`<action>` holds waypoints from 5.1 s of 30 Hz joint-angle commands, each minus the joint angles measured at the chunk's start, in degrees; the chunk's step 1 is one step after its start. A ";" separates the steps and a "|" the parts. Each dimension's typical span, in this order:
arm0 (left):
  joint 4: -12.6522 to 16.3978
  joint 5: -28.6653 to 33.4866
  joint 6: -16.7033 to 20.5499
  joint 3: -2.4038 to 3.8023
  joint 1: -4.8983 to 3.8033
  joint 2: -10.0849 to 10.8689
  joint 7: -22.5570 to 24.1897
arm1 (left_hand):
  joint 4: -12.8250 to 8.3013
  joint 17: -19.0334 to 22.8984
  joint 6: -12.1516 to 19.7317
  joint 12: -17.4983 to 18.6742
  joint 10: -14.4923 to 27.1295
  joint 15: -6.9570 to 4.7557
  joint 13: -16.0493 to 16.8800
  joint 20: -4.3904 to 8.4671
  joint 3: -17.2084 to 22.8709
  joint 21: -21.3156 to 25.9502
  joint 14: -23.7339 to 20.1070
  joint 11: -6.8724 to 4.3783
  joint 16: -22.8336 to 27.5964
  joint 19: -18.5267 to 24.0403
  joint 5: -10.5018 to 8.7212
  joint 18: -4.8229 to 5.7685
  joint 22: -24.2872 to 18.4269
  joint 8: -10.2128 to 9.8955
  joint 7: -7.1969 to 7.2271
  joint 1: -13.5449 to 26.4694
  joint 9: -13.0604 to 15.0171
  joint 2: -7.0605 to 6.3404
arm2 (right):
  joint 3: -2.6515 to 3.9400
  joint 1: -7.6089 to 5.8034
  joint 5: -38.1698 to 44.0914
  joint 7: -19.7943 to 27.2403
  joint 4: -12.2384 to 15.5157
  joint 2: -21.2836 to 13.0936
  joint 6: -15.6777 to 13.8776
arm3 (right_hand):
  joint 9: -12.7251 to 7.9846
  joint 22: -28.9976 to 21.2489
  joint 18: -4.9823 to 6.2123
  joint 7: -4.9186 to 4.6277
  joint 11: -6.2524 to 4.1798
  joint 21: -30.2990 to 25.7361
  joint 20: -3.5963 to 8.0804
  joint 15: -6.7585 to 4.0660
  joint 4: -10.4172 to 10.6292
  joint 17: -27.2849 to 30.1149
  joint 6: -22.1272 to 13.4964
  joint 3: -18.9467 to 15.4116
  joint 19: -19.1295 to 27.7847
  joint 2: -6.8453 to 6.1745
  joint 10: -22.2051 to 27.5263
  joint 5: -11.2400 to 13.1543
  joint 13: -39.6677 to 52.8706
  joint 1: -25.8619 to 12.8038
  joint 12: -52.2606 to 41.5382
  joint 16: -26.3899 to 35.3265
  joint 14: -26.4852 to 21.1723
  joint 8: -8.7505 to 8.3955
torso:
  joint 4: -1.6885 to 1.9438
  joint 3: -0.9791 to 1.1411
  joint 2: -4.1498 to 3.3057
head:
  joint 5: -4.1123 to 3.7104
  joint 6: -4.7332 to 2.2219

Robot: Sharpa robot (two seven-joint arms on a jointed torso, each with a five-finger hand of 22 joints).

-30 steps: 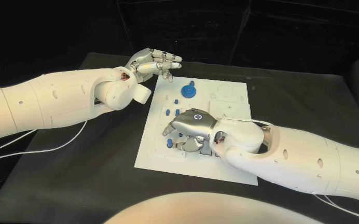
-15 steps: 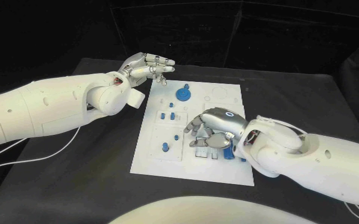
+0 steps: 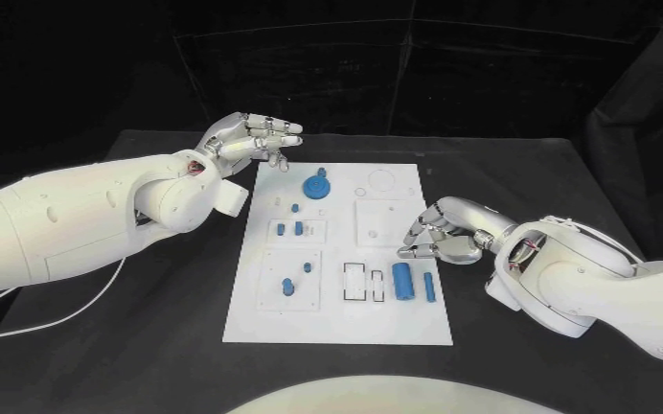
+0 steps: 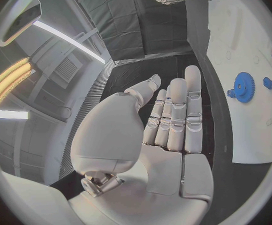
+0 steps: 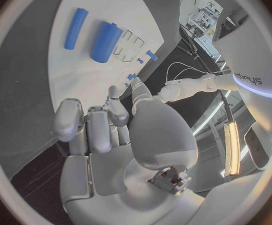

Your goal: Assemble the parts on the task board

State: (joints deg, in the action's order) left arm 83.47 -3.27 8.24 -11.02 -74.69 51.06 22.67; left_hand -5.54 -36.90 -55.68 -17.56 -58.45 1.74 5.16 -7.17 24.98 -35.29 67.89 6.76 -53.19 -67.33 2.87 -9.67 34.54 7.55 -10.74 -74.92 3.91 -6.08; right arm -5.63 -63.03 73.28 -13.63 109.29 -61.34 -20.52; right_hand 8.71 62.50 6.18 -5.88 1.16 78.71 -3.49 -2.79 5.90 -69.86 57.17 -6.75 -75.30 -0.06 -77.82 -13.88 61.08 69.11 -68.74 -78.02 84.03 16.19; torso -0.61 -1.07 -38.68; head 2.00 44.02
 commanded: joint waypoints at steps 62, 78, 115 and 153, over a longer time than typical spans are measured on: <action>0.48 0.20 -0.58 0.00 -0.08 1.05 0.12 | 0.08 0.21 0.09 -0.49 0.54 -0.05 -0.10 -0.04 -0.51 0.41 -0.36 0.03 0.19 0.17 -0.04 -0.80 -0.19 0.12 -0.16 0.29 -0.01 0.68 | -0.31 2.88 10.51 -19.59 -3.30 7.88 12.32 | 4.77 12.41 -3.05 -0.28 0.45 5.84 -0.83 0.62 5.66 -15.65 -5.37 -7.41 -5.22 1.29 -6.23 -7.04 18.51 3.64 -12.25 -9.70 4.97 8.02 | -0.35 -0.08 0.17 | -1.64 1.82; 0.18 0.20 -0.69 0.00 -0.08 0.69 0.13 | 0.08 0.21 0.09 -0.49 0.54 -0.05 -0.10 -0.04 -0.51 0.41 -0.36 0.03 0.19 0.17 -0.04 -0.80 -0.19 0.12 -0.16 0.29 -0.01 0.68 | -0.26 2.87 -7.25 -14.25 1.63 5.14 -6.20 | 4.90 12.90 -3.12 0.13 0.05 6.01 -0.55 0.29 6.41 -15.50 -4.42 -7.71 -5.50 3.12 -6.51 -17.00 18.75 2.81 -11.96 -9.57 4.94 8.01 | -0.24 -0.09 0.29 | -1.62 1.26; 0.64 0.20 -0.92 -0.01 -0.10 0.66 -0.12 | 0.02 0.26 0.07 -0.55 0.59 -0.07 -0.11 -0.04 -0.54 0.47 -0.38 0.02 0.17 0.16 -0.04 -0.81 -0.24 0.15 -0.15 0.24 0.00 0.72 | -0.22 2.84 -3.15 -21.02 -2.47 13.91 0.44 | 5.29 12.75 -3.07 0.99 -0.65 5.90 0.01 -0.32 8.91 -14.06 -1.87 -9.44 -5.42 3.93 -5.54 -11.27 16.63 -0.22 -9.27 -8.71 4.62 8.17 | -0.21 -0.09 0.11 | -0.54 1.52; 0.81 0.20 -1.20 0.00 -0.13 0.81 -0.42 | 0.03 0.34 0.07 -0.61 0.66 -0.05 -0.13 -0.05 -0.64 0.55 -0.44 0.04 0.17 0.17 -0.04 -0.80 -0.30 0.19 -0.17 0.32 0.00 0.74 | -0.22 2.85 -2.12 -20.25 -2.42 15.69 1.12 | 7.32 12.67 -3.05 2.15 -1.66 5.70 0.93 -1.24 9.78 -13.48 0.80 -11.06 -5.37 4.59 -5.57 -4.32 16.24 -1.29 -7.94 -8.23 4.52 9.02 | -0.29 -0.12 0.11 | 0.18 2.07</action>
State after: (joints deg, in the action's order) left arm 84.15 -3.27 7.72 -11.06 -74.71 51.85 22.13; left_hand -5.54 -36.61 -55.68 -17.87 -58.03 1.74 5.08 -7.17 24.67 -35.07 67.89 6.75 -53.19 -67.33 2.87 -9.67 34.28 7.55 -10.74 -74.73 3.91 -5.90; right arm -5.86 -60.12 70.55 -34.32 106.72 -45.79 -18.79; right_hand 15.99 74.92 3.55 -3.50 -0.02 84.47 -2.93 -3.51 15.64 -74.95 58.11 -17.28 -80.67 4.93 -83.42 -19.77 75.09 68.91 -76.88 -86.64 83.95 25.21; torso -0.91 -1.16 -38.52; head 2.09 46.03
